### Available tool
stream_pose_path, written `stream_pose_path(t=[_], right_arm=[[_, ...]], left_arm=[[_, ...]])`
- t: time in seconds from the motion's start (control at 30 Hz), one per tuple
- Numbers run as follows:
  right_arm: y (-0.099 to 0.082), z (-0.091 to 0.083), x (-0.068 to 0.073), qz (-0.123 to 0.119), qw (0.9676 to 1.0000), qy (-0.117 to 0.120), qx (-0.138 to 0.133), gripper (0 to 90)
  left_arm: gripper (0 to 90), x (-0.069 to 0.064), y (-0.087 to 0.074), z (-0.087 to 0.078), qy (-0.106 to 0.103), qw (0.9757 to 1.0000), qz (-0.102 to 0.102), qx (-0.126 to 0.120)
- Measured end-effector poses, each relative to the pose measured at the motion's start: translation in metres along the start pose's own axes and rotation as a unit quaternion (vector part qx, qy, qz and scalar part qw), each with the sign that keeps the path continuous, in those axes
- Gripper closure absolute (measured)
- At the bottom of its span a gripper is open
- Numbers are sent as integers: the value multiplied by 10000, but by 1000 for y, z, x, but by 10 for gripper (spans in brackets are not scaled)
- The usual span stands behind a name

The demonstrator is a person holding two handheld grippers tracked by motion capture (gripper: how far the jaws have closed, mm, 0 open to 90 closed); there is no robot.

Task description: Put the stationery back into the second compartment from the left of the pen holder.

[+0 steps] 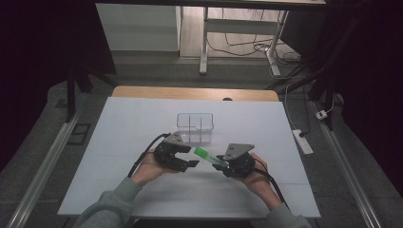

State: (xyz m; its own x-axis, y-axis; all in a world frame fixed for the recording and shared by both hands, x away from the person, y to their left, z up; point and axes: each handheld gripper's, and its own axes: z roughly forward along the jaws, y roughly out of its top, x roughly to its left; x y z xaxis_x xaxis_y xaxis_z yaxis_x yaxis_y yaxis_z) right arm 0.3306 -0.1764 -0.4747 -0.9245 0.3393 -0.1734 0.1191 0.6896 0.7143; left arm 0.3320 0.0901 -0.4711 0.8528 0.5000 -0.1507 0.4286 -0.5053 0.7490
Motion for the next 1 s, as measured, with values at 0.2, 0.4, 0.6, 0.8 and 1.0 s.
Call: stream_pose_path(t=[0.2, 0.4, 0.6, 0.8, 1.0], right_arm=[[-1, 0, -2, 133, 9999, -46, -100, 654], [-2, 3, 0, 134, 9998, -66, -101, 654], [-1, 6, 4, 110, 9998, -66, -140, 654], [0, 9, 9, -4, 9998, -117, -181, 654], [0, 13, 11, -99, 9997, -109, -188, 652]], left_arm=[[347, 1, 0, -2, -7, 9995, -214, -224], [356, 2, 0, -2, -54, 9983, -382, -442], [357, 1, 1, 4, -156, 9978, -457, -460], [375, 1, 1, 9, -262, 9965, -607, -518], [510, 4, -2, 13, -440, 9938, -788, -657]])
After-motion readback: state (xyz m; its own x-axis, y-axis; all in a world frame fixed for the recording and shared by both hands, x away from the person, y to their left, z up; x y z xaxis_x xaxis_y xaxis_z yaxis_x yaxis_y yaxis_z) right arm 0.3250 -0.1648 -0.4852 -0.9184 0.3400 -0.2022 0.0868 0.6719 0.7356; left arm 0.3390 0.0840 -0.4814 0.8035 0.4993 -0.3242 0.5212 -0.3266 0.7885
